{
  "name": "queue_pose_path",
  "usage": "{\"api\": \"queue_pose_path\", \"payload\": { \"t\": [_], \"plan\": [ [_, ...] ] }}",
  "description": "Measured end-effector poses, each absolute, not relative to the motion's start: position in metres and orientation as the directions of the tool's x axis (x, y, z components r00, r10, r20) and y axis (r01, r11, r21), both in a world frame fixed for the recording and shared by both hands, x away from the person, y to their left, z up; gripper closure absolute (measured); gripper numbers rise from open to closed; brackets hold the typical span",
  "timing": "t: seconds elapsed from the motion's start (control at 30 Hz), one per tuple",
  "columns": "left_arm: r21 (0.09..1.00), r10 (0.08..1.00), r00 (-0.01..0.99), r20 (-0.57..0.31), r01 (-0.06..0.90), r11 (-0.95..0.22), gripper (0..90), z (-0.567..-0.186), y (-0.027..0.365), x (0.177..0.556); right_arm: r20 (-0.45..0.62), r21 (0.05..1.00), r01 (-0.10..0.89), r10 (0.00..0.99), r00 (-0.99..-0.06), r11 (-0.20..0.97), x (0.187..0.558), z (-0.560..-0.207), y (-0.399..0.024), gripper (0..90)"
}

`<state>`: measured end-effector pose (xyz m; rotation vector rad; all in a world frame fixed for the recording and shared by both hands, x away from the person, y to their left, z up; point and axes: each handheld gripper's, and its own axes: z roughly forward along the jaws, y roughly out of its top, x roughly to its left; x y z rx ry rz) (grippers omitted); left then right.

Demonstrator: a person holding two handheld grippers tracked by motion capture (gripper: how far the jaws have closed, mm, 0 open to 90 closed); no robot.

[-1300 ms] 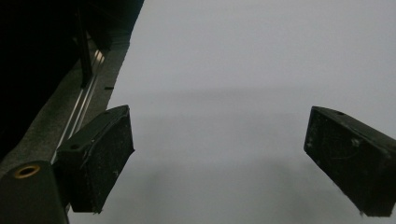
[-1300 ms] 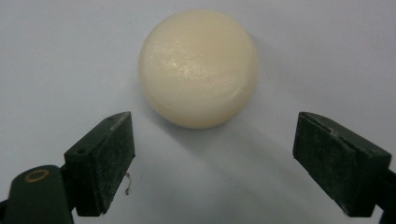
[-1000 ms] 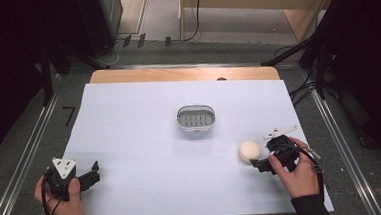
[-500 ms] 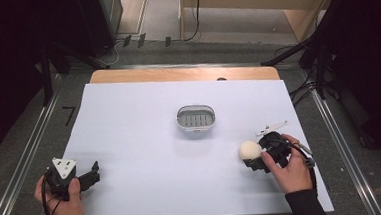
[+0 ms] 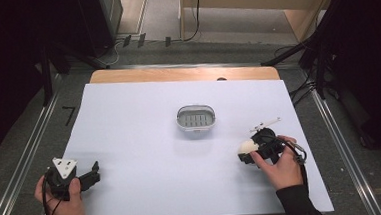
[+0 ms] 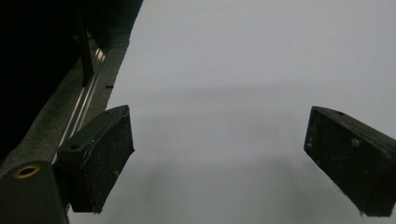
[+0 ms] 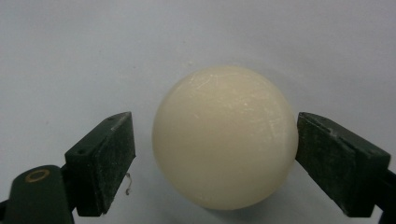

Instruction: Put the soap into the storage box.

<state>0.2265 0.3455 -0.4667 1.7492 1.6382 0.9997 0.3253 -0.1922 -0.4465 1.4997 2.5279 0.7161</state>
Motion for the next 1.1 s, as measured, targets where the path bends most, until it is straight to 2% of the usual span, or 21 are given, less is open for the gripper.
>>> {"api": "queue_pose_path", "payload": {
  "t": [0.4,0.47,1.1],
  "plan": [
    [0.799,0.988,-0.014,0.152,0.591,-0.114,8.9,-0.467,0.346,0.227,0.111,0.417,0.821,0.875,-0.471,0.389,0.330,-0.454,-0.186,19.9],
    [0.799,0.988,-0.014,0.152,0.591,-0.115,8.8,-0.467,0.345,0.227,0.099,0.417,0.822,0.879,-0.466,0.388,0.330,-0.455,-0.185,23.3],
    [0.798,0.988,-0.014,0.152,0.592,-0.114,8.8,-0.467,0.345,0.227,0.070,0.424,0.805,0.870,-0.487,0.416,0.331,-0.441,-0.187,24.0]
  ]
}}
